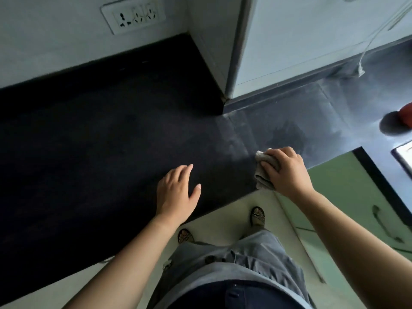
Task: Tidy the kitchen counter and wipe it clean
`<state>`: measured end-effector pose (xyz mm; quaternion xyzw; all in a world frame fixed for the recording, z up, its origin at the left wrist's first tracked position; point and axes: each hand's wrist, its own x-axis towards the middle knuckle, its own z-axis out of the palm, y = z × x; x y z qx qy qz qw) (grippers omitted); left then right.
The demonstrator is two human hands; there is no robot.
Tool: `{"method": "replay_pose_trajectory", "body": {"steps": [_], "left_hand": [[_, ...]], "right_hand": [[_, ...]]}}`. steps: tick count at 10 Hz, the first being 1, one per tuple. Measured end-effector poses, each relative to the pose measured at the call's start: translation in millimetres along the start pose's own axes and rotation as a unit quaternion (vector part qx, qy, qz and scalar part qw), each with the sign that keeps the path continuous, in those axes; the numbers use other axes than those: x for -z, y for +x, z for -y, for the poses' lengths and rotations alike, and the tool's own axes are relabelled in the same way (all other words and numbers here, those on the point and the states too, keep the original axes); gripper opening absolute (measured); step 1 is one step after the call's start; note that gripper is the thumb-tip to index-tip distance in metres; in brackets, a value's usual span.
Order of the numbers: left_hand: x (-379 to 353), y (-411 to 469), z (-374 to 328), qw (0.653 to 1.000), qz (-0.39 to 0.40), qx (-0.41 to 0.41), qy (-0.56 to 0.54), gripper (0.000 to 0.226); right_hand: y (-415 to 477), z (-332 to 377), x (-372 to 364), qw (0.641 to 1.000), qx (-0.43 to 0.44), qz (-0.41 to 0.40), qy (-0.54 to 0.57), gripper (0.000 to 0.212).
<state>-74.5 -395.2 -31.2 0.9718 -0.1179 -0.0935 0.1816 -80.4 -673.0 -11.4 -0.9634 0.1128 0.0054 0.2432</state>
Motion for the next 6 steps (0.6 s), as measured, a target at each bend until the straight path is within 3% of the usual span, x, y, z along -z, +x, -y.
{"method": "replay_pose_trajectory", "body": {"steps": [1,3,6], "left_hand": [[-15,24,-49,0.999,-0.015,-0.017,-0.031,0.057],[-52,55,-137,1.000,-0.014,0.014,0.011,0.055],[-70,64,-174,0.988,0.056,0.111,0.089,0.057]], "right_hand": [[28,-31,19,1.000,0.013,0.012,-0.002,0.028],[93,-72,34,0.992,0.111,0.065,-0.003,0.029],[109,-94,47,0.969,0.159,0.189,0.004,0.042]]}}
